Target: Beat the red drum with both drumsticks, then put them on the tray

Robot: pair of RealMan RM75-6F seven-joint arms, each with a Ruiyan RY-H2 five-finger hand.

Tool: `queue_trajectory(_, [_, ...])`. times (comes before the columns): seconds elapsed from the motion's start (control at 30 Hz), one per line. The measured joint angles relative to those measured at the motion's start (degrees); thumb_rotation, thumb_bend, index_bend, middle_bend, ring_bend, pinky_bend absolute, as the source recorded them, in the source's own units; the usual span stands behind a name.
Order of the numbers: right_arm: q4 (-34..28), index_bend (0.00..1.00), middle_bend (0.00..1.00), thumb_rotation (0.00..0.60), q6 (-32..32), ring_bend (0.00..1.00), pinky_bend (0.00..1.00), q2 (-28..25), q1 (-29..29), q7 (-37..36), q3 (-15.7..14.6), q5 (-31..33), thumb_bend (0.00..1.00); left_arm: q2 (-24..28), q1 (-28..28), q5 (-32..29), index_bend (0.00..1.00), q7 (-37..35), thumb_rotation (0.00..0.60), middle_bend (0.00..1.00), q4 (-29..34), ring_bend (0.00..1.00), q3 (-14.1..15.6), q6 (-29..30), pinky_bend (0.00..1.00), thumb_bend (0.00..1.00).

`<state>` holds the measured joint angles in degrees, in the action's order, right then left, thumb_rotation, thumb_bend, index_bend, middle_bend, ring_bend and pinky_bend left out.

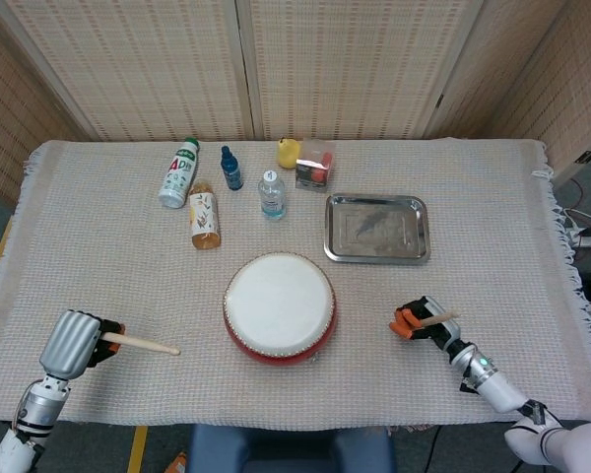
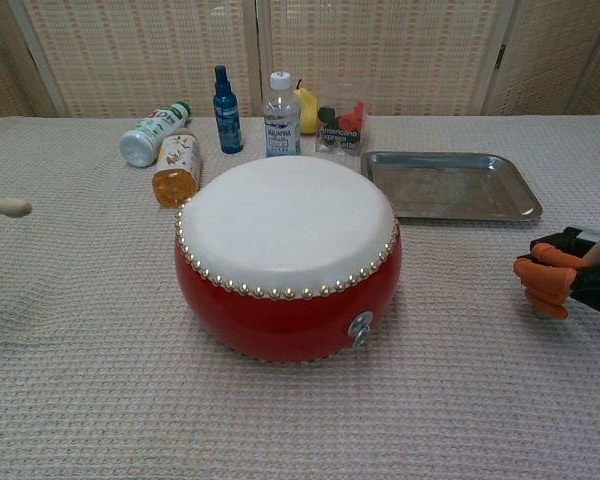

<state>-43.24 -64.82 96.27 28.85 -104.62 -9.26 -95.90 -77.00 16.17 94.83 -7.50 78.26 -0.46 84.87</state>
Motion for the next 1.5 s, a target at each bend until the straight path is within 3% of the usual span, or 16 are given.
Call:
queue_trajectory(0.2, [-0.41,1.00,0.98,0.600,0.10,0.99,0.99,0.49,0.12,2.33,0.97,0.89,0.57,-0.18,-0.03,-0.20,1.00,-0.42,0.600,1.00,-0.50,1.00,-0.06,-0.07,1.00,0.56])
queue_trajectory(0.33, [-0.93,1.00,1.00,0.600,-0.43,1.00,1.00,0.51,0.09,5.05,1.70,1.34,0.67,-0.32,0.01,-0.29,1.00,-0.70,0.600,1.00,-1.03,1.00,-0.06,-0.22,1.00,0.56])
queue_trajectory(0.63, [-3.49,1.00,1.00,0.600,-0.27,1.00,1.00,-1.27,0.79,16.41,2.59,1.51,0.75,-0.25,0.26,-0.28,1.00,-0.93,0.600,1.00,-1.74,1.00,-0.30,-0.23,1.00,0.56])
queue_trajectory(0.77, [-9.28,1.00,1.00,0.600,1.61,1.00,1.00,-4.48,1.62,28.75,3.77,3.01,0.75,0.07,0.73,0.20,1.00,-0.67,0.600,1.00,-1.72,1.00,-0.34,-0.44,1.00,0.56])
queue_trajectory(1.07, [-33.02,1.00,1.00,0.600,12.57,1.00,1.00,-19.46,6.38,66.17,8.26,12.65,0.75,1.30,3.20,1.42,1.00,0.56,0.600,1.00,0.13,1.00,-1.53,-1.30,1.00,0.56])
queue_trajectory(1.3, [-45.96,1.00,1.00,0.600,22.93,1.00,1.00,-29.29,14.51,93.41,12.87,28.45,0.75,2.64,6.77,1.66,1.00,3.82,0.600,1.00,3.94,1.00,-3.63,-4.14,1.00,0.56])
queue_trajectory(1.5, [-50.66,1.00,1.00,0.600,32.69,1.00,1.00,-33.65,26.25,107.14,14.77,42.68,0.75,3.28,10.58,0.88,1.00,8.62,0.600,1.00,7.30,1.00,-5.44,-9.05,1.00,0.56])
